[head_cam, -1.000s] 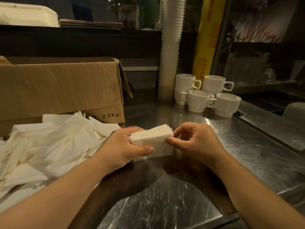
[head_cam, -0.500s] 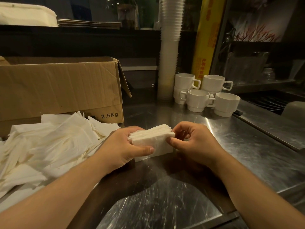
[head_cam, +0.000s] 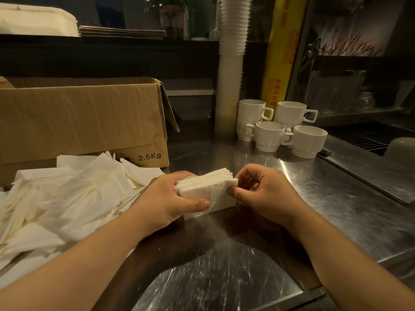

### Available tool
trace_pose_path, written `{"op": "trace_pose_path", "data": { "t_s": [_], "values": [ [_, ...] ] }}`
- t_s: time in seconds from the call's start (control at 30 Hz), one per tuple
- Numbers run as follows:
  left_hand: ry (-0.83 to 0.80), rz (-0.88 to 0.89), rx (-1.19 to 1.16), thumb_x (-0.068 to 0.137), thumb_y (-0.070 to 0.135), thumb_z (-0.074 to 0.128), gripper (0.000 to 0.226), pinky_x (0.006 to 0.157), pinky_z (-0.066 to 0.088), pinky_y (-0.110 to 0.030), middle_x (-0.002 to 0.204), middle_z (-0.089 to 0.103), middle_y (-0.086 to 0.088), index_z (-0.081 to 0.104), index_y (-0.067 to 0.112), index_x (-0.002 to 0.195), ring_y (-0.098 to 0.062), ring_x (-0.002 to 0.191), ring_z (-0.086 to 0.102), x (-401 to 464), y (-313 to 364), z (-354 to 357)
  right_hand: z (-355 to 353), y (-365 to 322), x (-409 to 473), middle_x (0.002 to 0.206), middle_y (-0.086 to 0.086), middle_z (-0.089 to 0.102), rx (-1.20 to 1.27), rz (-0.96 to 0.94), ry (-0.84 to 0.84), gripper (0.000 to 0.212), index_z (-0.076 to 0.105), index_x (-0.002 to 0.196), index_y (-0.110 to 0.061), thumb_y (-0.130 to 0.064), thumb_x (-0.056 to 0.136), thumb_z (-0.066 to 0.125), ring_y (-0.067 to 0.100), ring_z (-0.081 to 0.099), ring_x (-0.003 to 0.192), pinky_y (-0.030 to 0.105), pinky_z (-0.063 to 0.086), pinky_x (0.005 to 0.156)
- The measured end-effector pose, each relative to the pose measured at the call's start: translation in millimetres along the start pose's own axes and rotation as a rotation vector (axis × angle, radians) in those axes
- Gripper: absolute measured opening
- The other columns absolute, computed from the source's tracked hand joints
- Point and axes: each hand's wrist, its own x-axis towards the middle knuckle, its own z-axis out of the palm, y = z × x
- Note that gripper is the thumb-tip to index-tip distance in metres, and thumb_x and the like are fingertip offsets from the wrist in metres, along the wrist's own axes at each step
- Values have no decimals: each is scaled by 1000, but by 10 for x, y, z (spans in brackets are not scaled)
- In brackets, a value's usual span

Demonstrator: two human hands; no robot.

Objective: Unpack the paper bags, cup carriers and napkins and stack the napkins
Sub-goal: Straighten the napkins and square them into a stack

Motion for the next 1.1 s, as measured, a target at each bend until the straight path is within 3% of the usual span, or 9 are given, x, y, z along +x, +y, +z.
{"op": "trace_pose_path", "data": {
  "t_s": [0.33, 0.47, 0.63, 0.8, 1.1],
  "values": [
    [-35, 7, 19, 71, 43, 91, 54, 81, 58, -18, 101, 69, 27, 66, 39, 118, 5, 101, 64, -26, 25, -25, 6, 1, 6, 97, -11, 73, 72, 8, 4, 19, 69, 95, -31, -24, 83, 81, 8, 69, 93, 31, 62, 84],
    [-44, -11, -14, 74, 35, 91, 48, 85, 60, -24, 101, 69, 27, 66, 39, 115, 5, 101, 64, -26, 22, -17, 4, -7, 9, 98, -12, 72, 61, 9, -14, 28, 62, 100, -37, -22, 84, 80, 7, 69, 92, 23, 61, 80],
    [-36, -15, -8, 76, 31, 91, 45, 83, 59, -21, 98, 68, 32, 65, 42, 111, 4, 100, 65, -28, 17, -7, 4, -35, -11, 97, -15, 71, 11, -7, -52, 32, 63, 111, -37, -30, 84, 79, -2, 65, 83, 13, 54, 68],
    [-36, -2, -3, 75, 32, 91, 46, 80, 59, -19, 96, 66, 32, 64, 41, 111, 6, 100, 63, -32, 34, -3, 15, -49, -9, 98, -12, 68, 37, 12, -93, 25, 63, 105, -37, -28, 87, 77, 5, 65, 81, 18, 55, 67],
    [-37, 20, 3, 74, 32, 91, 46, 76, 58, -18, 99, 67, 30, 64, 41, 111, 7, 99, 62, -35, 41, 1, 24, 3, 10, 108, -15, 68, 58, 36, -115, 21, 62, 109, -35, -30, 92, 72, 9, 64, 100, 31, 59, 88]
  ]
}}
